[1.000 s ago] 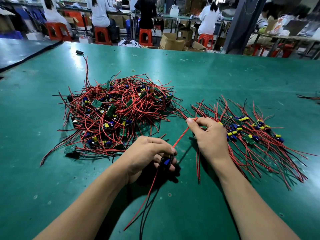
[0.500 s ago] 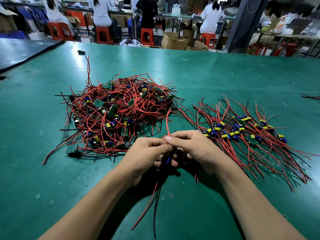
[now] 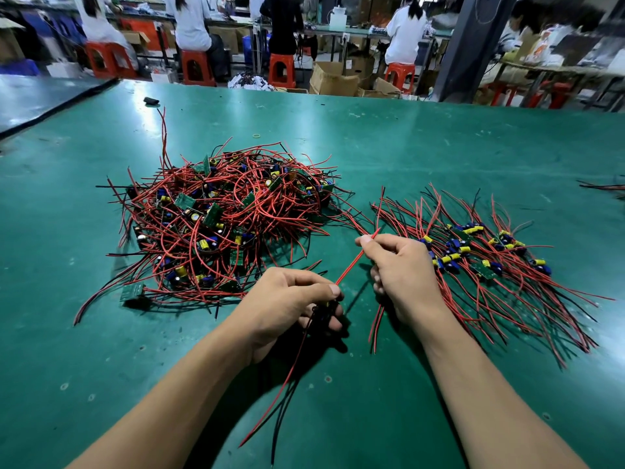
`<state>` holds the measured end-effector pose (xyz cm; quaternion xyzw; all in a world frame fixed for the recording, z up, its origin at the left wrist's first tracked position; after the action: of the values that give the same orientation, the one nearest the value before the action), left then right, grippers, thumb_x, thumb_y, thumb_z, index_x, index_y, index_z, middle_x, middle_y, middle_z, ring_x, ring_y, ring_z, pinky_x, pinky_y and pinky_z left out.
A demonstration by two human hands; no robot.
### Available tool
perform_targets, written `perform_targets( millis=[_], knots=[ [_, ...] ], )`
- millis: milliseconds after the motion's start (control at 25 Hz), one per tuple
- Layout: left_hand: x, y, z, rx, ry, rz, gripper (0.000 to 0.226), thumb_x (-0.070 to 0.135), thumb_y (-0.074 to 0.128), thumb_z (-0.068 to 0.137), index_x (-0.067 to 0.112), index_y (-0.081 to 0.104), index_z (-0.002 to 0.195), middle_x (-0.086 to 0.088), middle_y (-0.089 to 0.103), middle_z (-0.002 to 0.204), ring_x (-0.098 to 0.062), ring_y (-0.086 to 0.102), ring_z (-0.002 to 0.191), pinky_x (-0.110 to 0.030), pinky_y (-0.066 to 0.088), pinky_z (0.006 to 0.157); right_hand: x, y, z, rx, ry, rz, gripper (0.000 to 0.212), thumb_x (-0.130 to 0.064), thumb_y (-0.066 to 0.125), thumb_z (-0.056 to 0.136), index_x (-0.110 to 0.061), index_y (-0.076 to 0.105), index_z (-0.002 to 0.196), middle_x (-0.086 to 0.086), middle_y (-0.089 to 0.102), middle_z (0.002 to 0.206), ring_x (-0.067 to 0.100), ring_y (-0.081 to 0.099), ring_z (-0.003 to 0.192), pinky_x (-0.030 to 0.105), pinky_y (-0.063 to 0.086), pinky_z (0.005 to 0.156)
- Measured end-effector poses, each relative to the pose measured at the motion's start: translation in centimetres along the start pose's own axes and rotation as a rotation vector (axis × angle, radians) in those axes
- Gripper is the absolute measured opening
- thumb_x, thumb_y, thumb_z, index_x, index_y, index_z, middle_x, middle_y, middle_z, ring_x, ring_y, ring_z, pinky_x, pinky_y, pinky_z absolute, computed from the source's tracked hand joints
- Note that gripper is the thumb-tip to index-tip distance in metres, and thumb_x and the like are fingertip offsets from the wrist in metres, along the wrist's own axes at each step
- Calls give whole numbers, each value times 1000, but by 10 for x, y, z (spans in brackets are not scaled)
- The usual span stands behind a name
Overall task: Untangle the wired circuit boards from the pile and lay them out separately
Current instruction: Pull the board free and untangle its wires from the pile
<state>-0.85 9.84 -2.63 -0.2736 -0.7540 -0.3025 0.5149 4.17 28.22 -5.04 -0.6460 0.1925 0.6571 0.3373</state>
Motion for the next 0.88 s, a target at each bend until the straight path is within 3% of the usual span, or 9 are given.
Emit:
perform_targets(
  millis=[80,200,440,720,880],
  knots=[
    [0,1,1,7,-3,3,14,5,67,88,-8,69,92,-18,69,72,-22,66,55,-26,55,54,1,0,1,49,-30,10,29,-37,66,88,-8,69,84,2,38,54,21,33,53,37,29,51],
    [1,1,0,24,0,-18,10,6,67,88,-4,69,90,-18,69,72,-23,66,56,-26,56,54,-1,-1,2,106,-7,120,19,-25,68,94,-16,73,78,1,40,54,18,33,46,25,27,43],
    [2,0,1,37,6,-28,9,6,67,88,-2,70,88,-16,69,71,-21,65,53,-22,50,48,-11,-3,0,67,46,272,25,-25,61,100,-11,71,81,-2,42,56,10,31,42,18,25,38],
    [2,-3,-1,-50,-9,72,9,6,67,88,3,72,81,-14,68,69,-19,62,50,-19,45,46,-21,-8,1,8,263,628,34,-14,57,97,-10,55,64,-2,39,56,5,24,33,17,21,31],
    [0,-5,1,-40,2,63,10,7,66,89,-1,71,86,-14,69,71,-19,63,52,-20,48,49,-17,-6,-1,11,107,406,31,-19,57,102,-5,65,75,-8,38,50,5,24,37,17,22,35]
  ],
)
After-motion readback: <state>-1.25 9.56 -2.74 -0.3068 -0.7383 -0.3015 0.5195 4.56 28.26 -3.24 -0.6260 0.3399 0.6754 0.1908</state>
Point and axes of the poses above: each hand's wrist, its own z-axis towards the middle knuckle, its own y-axis out of the palm, x = y × z, the point moved 1 cm from there along z, towards the middle knuckle
